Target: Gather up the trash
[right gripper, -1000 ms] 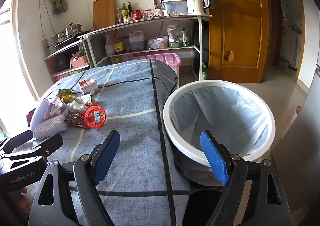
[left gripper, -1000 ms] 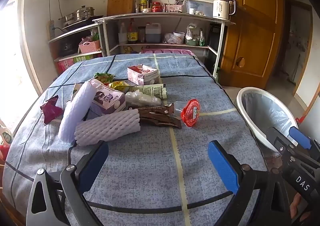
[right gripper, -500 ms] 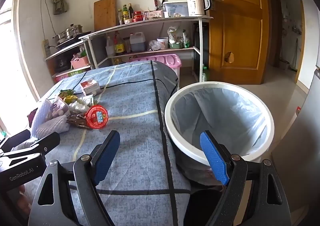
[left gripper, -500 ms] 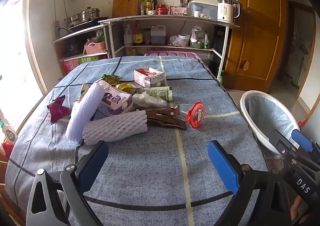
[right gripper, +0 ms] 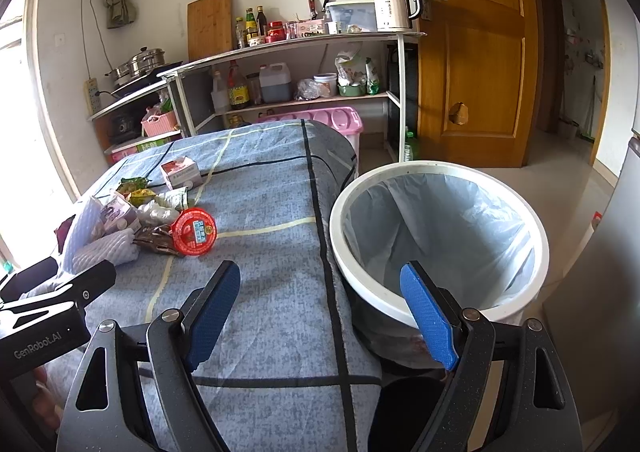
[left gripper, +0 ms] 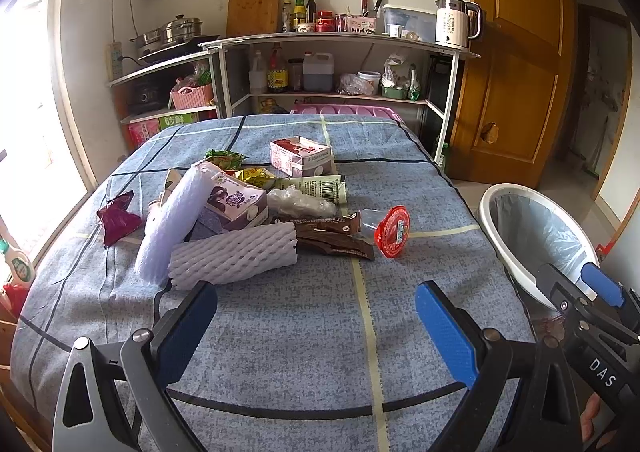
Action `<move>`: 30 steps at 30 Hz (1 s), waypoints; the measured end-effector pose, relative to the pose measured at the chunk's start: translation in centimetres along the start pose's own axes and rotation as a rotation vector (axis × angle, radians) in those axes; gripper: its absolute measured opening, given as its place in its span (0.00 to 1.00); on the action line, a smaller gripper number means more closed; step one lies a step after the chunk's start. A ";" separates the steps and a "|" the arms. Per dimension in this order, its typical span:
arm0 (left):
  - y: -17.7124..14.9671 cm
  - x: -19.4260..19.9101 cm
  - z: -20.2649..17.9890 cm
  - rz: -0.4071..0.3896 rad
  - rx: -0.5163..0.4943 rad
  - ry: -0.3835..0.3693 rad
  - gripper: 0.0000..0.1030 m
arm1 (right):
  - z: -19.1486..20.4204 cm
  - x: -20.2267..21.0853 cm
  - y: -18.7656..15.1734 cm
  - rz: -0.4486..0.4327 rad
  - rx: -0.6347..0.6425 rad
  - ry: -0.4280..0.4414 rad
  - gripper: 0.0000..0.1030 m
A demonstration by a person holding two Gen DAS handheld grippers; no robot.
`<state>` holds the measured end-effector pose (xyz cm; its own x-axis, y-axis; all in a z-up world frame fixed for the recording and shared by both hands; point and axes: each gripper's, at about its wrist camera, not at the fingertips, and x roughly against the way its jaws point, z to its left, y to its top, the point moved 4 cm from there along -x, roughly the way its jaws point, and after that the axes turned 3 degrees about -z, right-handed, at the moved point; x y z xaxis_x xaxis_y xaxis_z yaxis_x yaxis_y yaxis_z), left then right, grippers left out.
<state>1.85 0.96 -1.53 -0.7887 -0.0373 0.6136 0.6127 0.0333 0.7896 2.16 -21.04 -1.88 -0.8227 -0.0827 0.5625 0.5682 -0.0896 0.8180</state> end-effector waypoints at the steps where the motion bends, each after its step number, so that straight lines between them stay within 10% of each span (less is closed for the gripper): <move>1: 0.0 0.1 0.0 -0.001 0.001 0.001 0.98 | 0.0 0.0 0.0 -0.001 0.000 0.000 0.80; 30: 0.0 0.1 0.3 -0.001 0.004 0.005 0.98 | 0.1 0.2 -0.2 -0.001 0.000 0.001 0.80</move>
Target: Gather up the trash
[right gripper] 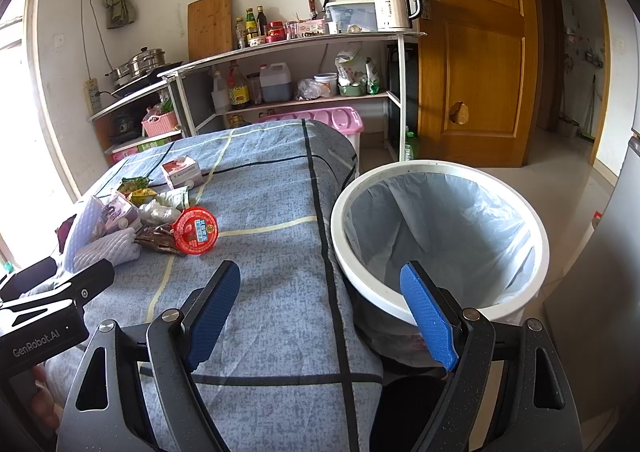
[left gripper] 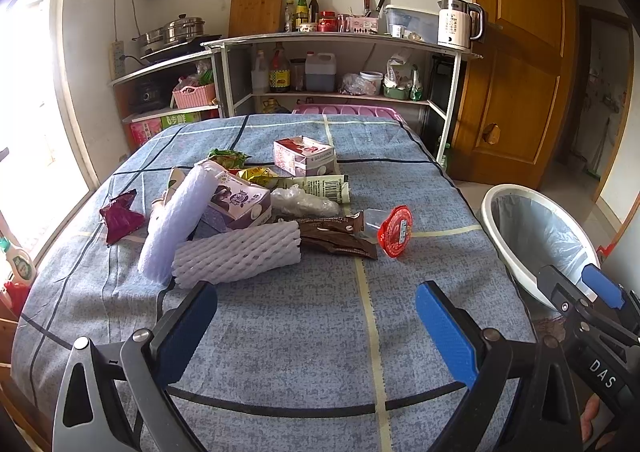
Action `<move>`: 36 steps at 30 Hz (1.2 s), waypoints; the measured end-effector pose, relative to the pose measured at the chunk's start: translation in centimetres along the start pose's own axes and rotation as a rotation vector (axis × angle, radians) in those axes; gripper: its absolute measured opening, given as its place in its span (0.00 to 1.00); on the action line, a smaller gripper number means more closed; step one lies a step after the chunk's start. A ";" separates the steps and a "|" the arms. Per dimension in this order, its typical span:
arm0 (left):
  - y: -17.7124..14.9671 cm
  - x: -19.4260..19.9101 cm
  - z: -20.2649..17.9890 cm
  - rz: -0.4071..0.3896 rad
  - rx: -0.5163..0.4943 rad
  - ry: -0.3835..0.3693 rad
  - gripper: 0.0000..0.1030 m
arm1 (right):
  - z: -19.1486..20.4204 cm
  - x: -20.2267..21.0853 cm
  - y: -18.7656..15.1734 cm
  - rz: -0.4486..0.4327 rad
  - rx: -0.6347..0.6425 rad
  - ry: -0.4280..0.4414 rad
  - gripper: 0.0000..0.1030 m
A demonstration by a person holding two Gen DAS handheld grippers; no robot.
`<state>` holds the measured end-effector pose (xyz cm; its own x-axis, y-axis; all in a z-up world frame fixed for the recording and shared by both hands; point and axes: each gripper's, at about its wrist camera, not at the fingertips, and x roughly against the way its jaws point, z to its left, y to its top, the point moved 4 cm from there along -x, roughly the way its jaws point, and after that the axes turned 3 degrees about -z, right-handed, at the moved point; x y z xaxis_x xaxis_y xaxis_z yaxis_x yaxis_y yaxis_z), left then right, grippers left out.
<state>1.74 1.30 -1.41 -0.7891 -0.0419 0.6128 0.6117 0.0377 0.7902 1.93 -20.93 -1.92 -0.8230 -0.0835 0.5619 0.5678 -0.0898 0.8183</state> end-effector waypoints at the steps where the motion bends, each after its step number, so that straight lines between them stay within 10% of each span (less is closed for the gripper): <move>1: 0.0 0.0 0.0 -0.001 0.001 0.000 0.98 | 0.0 0.0 0.0 0.000 0.000 -0.001 0.80; 36: -0.1 -0.4 0.5 0.011 0.006 0.004 0.98 | -0.1 -0.4 0.0 0.011 -0.002 -0.001 0.80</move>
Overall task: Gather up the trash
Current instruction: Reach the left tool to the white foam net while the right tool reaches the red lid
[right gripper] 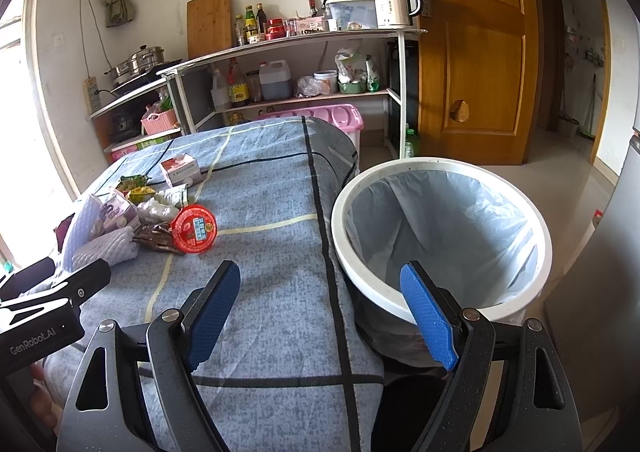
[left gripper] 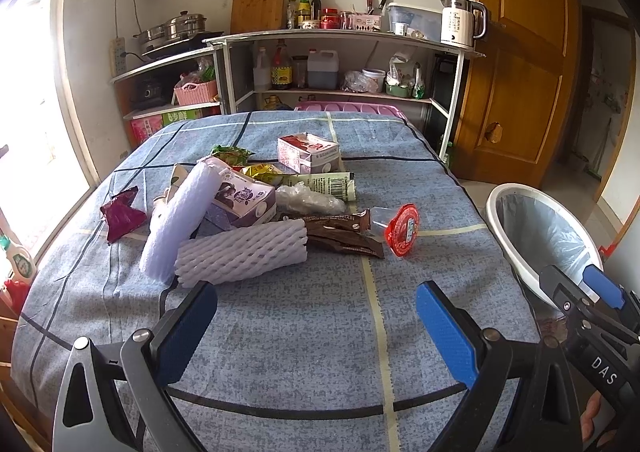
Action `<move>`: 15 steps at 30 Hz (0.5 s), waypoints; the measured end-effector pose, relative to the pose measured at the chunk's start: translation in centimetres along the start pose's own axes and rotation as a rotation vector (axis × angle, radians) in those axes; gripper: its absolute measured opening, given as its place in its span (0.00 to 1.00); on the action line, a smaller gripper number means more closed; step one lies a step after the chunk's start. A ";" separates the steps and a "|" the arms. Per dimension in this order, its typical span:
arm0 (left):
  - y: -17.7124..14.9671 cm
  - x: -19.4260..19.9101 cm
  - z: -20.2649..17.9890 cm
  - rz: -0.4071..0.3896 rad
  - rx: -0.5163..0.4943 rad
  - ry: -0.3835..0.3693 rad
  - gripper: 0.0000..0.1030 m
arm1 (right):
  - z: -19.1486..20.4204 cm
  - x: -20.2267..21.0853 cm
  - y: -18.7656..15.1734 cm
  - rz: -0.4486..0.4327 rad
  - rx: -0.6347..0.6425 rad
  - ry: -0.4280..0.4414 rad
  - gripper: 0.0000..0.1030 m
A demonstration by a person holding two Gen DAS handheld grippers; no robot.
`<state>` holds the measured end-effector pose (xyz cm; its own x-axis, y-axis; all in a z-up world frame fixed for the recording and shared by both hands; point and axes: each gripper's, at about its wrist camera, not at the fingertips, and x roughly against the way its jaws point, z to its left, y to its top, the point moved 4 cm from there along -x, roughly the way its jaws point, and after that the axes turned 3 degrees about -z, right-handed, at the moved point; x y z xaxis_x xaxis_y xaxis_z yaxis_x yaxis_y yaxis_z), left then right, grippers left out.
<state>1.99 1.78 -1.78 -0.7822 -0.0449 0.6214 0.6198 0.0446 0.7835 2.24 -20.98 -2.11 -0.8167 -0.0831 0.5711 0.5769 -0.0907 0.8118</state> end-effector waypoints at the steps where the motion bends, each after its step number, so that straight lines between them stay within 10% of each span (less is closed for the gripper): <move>1: 0.0 -0.1 0.1 0.001 -0.001 -0.001 0.98 | 0.0 0.0 0.0 0.002 0.000 0.000 0.80; 15: 0.2 -1.3 6.6 0.030 0.078 0.006 0.96 | 3.1 -2.8 1.2 0.020 0.042 0.117 0.80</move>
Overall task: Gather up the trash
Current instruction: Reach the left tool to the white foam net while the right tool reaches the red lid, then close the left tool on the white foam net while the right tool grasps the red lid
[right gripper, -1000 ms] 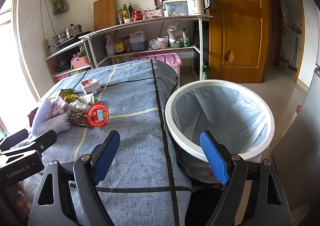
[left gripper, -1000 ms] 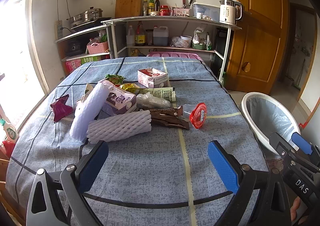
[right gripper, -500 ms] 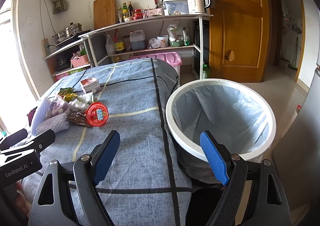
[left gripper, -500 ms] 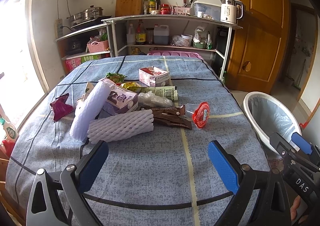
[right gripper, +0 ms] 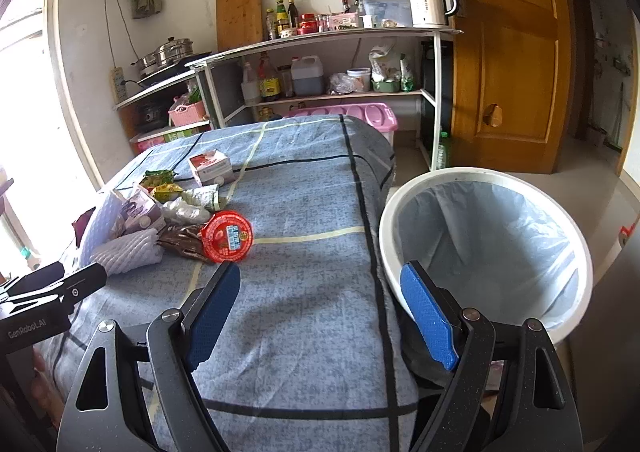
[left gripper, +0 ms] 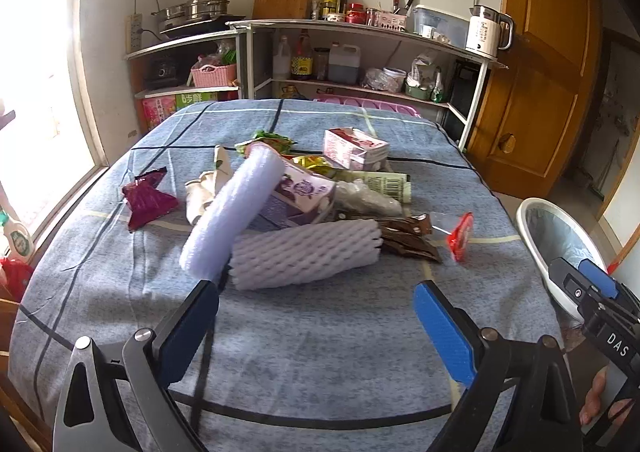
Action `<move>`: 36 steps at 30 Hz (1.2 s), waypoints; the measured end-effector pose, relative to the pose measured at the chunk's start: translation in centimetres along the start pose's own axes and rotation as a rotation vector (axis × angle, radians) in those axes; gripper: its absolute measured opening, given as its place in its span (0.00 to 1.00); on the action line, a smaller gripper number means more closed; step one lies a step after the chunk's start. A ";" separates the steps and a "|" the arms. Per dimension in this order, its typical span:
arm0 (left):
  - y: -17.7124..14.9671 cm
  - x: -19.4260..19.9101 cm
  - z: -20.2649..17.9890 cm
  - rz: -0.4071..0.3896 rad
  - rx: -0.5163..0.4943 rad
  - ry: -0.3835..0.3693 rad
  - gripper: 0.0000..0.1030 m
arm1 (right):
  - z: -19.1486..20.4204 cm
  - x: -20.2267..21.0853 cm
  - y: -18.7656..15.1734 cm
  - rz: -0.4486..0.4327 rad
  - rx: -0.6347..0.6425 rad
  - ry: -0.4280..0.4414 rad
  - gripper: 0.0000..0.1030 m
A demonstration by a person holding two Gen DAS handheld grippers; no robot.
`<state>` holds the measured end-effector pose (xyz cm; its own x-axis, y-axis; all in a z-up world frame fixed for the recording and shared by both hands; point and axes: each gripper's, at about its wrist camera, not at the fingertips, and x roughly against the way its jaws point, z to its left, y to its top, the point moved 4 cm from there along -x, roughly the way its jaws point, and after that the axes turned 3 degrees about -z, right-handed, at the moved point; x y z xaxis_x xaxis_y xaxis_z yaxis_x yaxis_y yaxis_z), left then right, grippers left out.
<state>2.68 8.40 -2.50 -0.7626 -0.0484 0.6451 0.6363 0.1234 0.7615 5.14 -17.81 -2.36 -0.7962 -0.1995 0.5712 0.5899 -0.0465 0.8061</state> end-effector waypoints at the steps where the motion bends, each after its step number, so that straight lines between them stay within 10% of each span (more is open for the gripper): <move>1: 0.1 -0.1 0.7 0.000 0.009 0.003 0.95 | 0.2 -0.4 0.1 0.011 -0.006 0.014 0.80; 21: 2.9 -4.9 7.9 0.057 0.069 -0.065 0.94 | 4.9 -8.7 2.8 0.136 0.061 0.195 0.80; 36: 2.8 -7.5 7.6 0.125 0.058 -0.124 0.49 | 6.5 -10.8 2.4 0.199 0.122 0.237 0.50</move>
<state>9.27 16.69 -5.74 -0.6886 0.0931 0.7192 0.7222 0.1776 0.6685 14.29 -9.43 -5.58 -0.6052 -0.4158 0.6788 0.6989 0.1308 0.7032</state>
